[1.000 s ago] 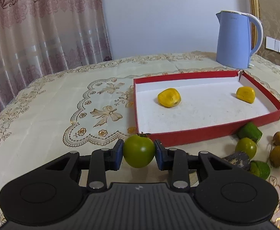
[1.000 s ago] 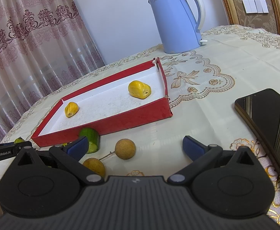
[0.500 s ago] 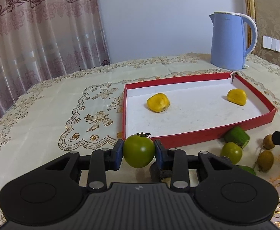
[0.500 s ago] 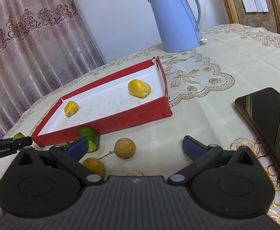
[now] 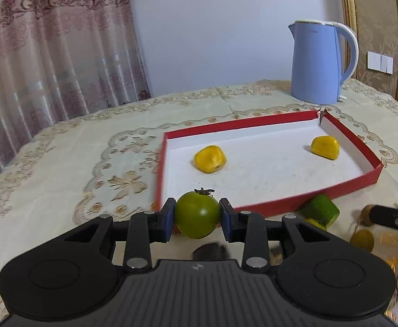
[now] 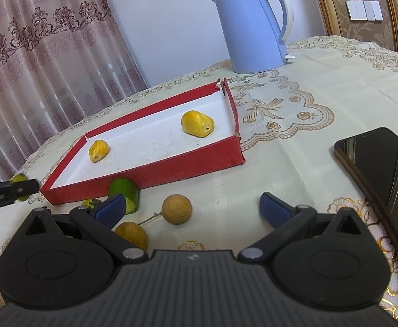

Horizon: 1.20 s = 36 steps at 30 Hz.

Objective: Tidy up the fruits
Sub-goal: 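Drop the green tomato into the tray with the left tool while the right tool grasps the longan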

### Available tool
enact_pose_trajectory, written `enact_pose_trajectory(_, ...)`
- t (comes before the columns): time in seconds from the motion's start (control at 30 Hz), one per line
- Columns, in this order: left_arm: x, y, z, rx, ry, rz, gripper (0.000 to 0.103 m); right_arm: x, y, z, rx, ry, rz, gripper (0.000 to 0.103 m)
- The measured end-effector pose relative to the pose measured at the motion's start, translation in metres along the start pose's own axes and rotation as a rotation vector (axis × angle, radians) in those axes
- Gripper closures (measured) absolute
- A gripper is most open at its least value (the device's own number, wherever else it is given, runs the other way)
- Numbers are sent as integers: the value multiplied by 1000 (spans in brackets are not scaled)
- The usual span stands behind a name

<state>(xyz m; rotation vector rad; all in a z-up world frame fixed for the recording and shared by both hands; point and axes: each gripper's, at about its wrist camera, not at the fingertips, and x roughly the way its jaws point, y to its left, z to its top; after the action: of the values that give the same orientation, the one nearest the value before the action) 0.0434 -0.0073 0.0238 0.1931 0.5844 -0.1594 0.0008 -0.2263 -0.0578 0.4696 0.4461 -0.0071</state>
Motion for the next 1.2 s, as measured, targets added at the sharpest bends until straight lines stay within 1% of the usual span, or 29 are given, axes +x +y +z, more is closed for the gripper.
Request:
enact_pose_trajectory(0.13, 15, -13, 9, 8, 12, -15, 69, 0, 0, 0, -6, 2, -5, 0)
enact_pose_trajectory(0.3, 15, -23, 16, 22, 0, -35, 69, 0, 2, 0, -16, 7, -13, 0)
enact_pose_trajectory(0.4, 21, -29, 21, 37, -6, -35, 69, 0, 3, 0, -20, 8, -16, 0)
enact_pose_trajectory(0.6, 41, -44, 27, 86, 12, -27, 69, 0, 1, 1, -2, 2, -2, 0)
enact_pose_trajectory(0.7, 46, -48, 32, 83, 10, -32, 69, 0, 0, 1, 4, 1, 3, 0)
enact_pose_trajectory(0.93, 63, -62, 42, 76, 42, -43, 69, 0, -2, 1, 17, -4, 13, 0)
enact_pose_trajectory(1.1, 74, -58, 41, 40, 74, -33, 69, 0, -4, 2, 22, -7, 17, 0)
enact_pose_trajectory(1.17, 77, -54, 39, 30, 80, -28, 69, -3, -5, 1, 30, -24, 23, 0)
enact_pose_trajectory(1.2, 79, -53, 38, 30, 83, -23, 69, -8, -5, 0, 34, -47, 3, 0)
